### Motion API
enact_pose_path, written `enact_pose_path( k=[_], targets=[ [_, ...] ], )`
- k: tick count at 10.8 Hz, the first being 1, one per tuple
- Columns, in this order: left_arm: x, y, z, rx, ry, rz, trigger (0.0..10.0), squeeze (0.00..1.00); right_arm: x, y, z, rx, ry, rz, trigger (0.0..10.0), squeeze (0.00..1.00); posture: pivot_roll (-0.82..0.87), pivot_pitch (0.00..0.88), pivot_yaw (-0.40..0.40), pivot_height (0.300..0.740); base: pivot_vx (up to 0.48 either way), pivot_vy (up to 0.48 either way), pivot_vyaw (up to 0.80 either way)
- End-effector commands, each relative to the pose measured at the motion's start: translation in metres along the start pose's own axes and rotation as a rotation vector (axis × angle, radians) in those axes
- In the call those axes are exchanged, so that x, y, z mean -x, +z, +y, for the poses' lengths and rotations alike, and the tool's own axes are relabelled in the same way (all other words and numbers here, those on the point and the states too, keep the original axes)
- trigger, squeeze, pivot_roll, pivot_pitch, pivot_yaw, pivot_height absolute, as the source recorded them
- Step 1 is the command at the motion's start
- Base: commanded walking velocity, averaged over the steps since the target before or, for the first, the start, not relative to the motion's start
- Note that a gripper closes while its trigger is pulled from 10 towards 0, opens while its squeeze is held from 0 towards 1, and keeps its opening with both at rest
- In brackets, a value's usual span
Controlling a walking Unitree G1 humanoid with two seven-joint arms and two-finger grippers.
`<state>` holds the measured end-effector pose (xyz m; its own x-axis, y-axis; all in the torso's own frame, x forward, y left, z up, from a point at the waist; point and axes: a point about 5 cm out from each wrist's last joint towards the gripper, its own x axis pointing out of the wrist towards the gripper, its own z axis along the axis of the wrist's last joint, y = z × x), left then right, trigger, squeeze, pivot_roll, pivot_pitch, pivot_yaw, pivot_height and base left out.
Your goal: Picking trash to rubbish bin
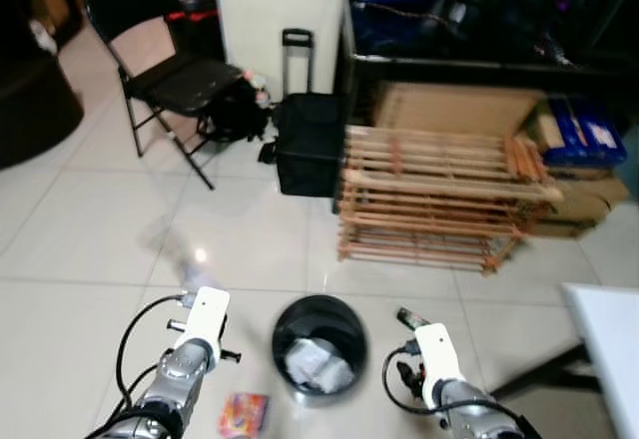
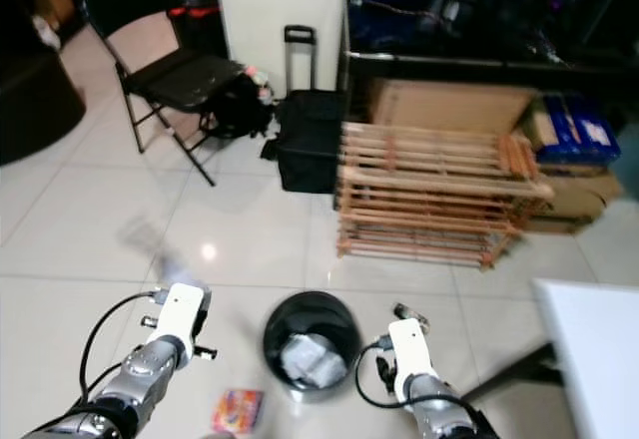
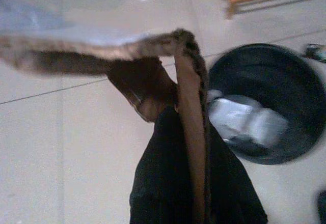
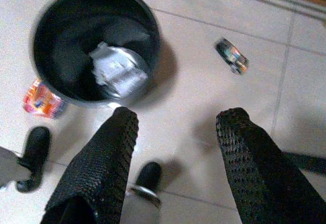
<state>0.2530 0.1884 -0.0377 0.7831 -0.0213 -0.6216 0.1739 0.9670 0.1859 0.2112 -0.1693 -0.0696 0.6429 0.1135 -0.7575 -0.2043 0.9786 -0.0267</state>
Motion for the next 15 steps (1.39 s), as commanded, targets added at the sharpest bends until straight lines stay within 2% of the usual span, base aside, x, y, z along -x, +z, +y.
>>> enact_pose_path(
  k=[1, 2, 7, 11, 12, 14, 15],
  targets=[
    [-0.0009, 0.0024, -0.0069, -0.006, -0.016, -0.011, 10.0, 0.00, 0.0008, 0.0012, -0.0065, -0.004, -0.015, -0.005, 10.0, 0.00, 0.10, 0.036, -0.034, 0.740, 0.000, -0.368, 0.00],
    [-0.0013, 0.0050, -0.0042, 0.025, 0.001, -0.024, 10.0, 0.00, 0.0007, 0.0022, -0.0071, -0.003, -0.016, -0.008, 10.0, 0.00, 0.10, 0.033, -0.034, 0.740, 0.000, 0.000, 0.00],
    [-0.0012, 0.0055, -0.0065, 0.050, -0.014, -0.035, 10.0, 0.00, 0.0008, 0.0020, -0.0074, -0.005, -0.018, -0.008, 10.0, 0.00, 0.10, 0.027, -0.033, 0.740, 0.000, 0.000, 0.00],
    [-0.0011, 0.0050, -0.0081, 0.041, -0.024, -0.033, 10.0, 0.00, 0.0009, 0.0019, -0.0079, -0.005, -0.019, -0.007, 10.0, 0.00, 0.10, 0.031, -0.035, 0.740, 0.000, 0.000, 0.00],
    [-0.0011, 0.0047, -0.0085, 0.015, -0.026, -0.032, 10.0, 0.00, 0.0011, 0.0012, -0.0077, -0.005, -0.018, -0.006, 10.0, 0.00, 0.10, 0.033, -0.035, 0.740, 0.000, -0.311, 0.00],
    [-0.0010, 0.0041, -0.0087, 0.027, -0.023, -0.028, 10.0, 0.00, 0.0011, 0.0010, -0.0078, -0.006, -0.019, -0.005, 10.0, 0.00, 0.10, 0.035, -0.035, 0.740, 0.000, -0.433, 0.00],
    [-0.0010, 0.0042, -0.0085, 0.029, -0.022, -0.028, 10.0, 0.00, 0.0011, 0.0010, -0.0078, -0.006, -0.019, -0.006, 10.0, 0.00, 0.10, 0.036, -0.036, 0.740, 0.000, 0.000, 0.00]
  ],
)
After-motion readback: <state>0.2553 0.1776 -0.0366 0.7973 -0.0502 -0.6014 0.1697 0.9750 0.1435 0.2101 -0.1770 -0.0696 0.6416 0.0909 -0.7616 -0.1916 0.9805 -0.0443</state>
